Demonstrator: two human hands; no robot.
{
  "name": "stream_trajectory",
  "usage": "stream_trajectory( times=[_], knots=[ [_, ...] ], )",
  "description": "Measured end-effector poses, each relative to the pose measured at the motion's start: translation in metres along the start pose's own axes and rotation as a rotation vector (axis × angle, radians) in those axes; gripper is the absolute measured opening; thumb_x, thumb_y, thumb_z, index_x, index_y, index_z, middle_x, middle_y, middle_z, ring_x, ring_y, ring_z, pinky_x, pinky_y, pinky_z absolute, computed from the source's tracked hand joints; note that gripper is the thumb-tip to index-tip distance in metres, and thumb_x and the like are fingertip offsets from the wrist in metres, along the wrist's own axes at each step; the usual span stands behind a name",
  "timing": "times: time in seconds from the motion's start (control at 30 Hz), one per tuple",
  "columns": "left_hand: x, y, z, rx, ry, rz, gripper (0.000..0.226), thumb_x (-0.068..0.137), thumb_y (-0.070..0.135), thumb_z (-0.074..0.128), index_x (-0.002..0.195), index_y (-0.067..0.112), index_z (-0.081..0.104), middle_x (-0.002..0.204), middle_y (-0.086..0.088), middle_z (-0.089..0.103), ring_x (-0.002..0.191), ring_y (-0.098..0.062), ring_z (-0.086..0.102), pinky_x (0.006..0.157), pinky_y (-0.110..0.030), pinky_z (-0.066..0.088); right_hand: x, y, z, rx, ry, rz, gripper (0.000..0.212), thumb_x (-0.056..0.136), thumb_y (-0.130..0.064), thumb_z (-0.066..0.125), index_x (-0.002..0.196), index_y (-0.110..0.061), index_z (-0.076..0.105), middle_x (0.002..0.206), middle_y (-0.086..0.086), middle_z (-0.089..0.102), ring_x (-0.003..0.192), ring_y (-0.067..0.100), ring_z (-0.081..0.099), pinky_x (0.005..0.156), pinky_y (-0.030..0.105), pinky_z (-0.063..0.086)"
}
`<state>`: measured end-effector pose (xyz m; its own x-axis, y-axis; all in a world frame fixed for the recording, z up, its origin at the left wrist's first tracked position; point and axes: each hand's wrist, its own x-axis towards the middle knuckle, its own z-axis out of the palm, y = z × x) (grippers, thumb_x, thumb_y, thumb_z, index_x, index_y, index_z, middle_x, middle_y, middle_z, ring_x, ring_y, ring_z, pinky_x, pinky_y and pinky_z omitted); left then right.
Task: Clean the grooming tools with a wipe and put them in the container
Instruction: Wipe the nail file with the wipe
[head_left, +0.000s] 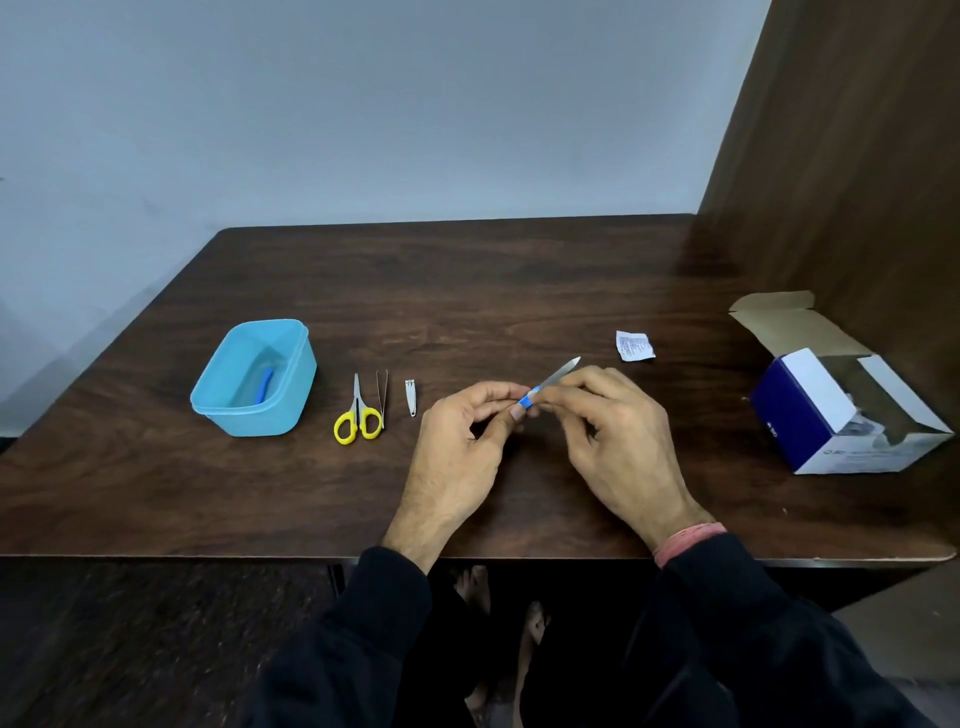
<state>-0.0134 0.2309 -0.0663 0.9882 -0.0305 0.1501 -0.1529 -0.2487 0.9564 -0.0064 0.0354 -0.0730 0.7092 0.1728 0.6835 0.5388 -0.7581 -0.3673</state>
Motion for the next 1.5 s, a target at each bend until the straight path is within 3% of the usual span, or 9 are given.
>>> stream_trajectory(
  times=[0.17,0.27,0.47,0.9,1.1,1.2,1.3,1.43,1.5],
  knots=[
    [-0.0011,0.0005,-0.0002,0.010,0.009,0.002,0.020,0.108,0.012,0.073,0.117,0.027,0.083,0.105,0.016,0.086,0.108,-0.002,0.080,0.107,-0.035,0.061,-0.0013,-0.0045,-0.0010,0.001,-0.044,-0.063,0.028,0.100,-0.007,0.074,0.117,-0.027,0.084,0.109,-0.013,0.073,0.095,0.016,0.067,0.073,0.041,0.061],
    [-0.0010,0.0018,0.0003,0.000,0.004,-0.002,0.018,0.109,0.015,0.073,0.117,0.029,0.083,0.103,0.015,0.086,0.108,-0.003,0.080,0.108,-0.037,0.060,0.0012,-0.0021,-0.0020,-0.007,0.008,0.028,0.025,0.101,-0.008,0.076,0.116,-0.026,0.085,0.109,-0.013,0.074,0.096,0.015,0.067,0.076,0.041,0.061],
    [-0.0008,0.0023,0.0008,0.007,0.012,-0.008,0.018,0.108,0.016,0.074,0.115,0.030,0.083,0.104,0.016,0.086,0.108,-0.002,0.080,0.107,-0.038,0.061,0.0002,-0.0038,-0.0010,-0.010,-0.014,0.000,0.027,0.100,-0.007,0.078,0.116,-0.027,0.085,0.109,-0.014,0.074,0.098,0.015,0.069,0.076,0.041,0.062],
    [-0.0020,0.0049,-0.0003,0.027,0.012,0.000,0.019,0.108,0.014,0.074,0.116,0.028,0.084,0.103,0.018,0.086,0.102,0.000,0.080,0.096,-0.019,0.059,-0.0001,-0.0037,-0.0003,0.023,-0.024,-0.004,0.027,0.100,-0.008,0.079,0.115,-0.029,0.085,0.107,-0.015,0.072,0.096,0.012,0.067,0.077,0.038,0.061],
    [-0.0016,0.0054,-0.0003,0.028,0.011,-0.015,0.020,0.108,0.014,0.074,0.117,0.029,0.083,0.103,0.018,0.086,0.100,-0.003,0.081,0.100,-0.027,0.062,-0.0005,-0.0039,0.0002,0.037,-0.027,-0.016,0.021,0.101,-0.015,0.074,0.113,-0.027,0.086,0.108,-0.014,0.075,0.098,0.015,0.071,0.078,0.039,0.062],
    [-0.0019,0.0050,0.0002,0.017,0.002,-0.011,0.019,0.108,0.015,0.074,0.118,0.029,0.083,0.102,0.016,0.086,0.101,-0.005,0.081,0.102,-0.031,0.062,0.0000,-0.0011,-0.0010,0.051,0.039,0.073,0.016,0.101,-0.014,0.079,0.112,-0.023,0.086,0.108,-0.013,0.075,0.097,0.014,0.072,0.078,0.040,0.063],
    [-0.0020,0.0054,0.0003,0.024,0.016,-0.012,0.021,0.108,0.012,0.074,0.116,0.028,0.084,0.103,0.017,0.086,0.101,-0.002,0.080,0.102,-0.032,0.063,-0.0023,-0.0024,0.0012,0.036,-0.014,-0.009,0.017,0.102,-0.015,0.078,0.114,-0.025,0.085,0.108,-0.012,0.076,0.098,0.015,0.072,0.077,0.040,0.063],
    [-0.0023,0.0059,0.0005,0.025,0.003,-0.023,0.019,0.109,0.016,0.074,0.118,0.030,0.083,0.102,0.017,0.086,0.102,-0.004,0.080,0.105,-0.034,0.062,-0.0011,0.0010,0.0011,0.034,0.062,0.094,0.017,0.100,-0.014,0.083,0.113,-0.023,0.085,0.108,-0.013,0.075,0.091,0.000,0.061,0.074,0.037,0.062],
    [-0.0024,0.0063,-0.0001,0.028,0.009,-0.025,0.019,0.108,0.015,0.074,0.117,0.030,0.083,0.102,0.017,0.086,0.103,-0.002,0.080,0.105,-0.035,0.062,-0.0017,-0.0001,0.0017,0.035,0.032,0.050,0.017,0.100,-0.014,0.083,0.113,-0.023,0.085,0.108,-0.012,0.075,0.090,0.000,0.059,0.073,0.036,0.061]
  ],
)
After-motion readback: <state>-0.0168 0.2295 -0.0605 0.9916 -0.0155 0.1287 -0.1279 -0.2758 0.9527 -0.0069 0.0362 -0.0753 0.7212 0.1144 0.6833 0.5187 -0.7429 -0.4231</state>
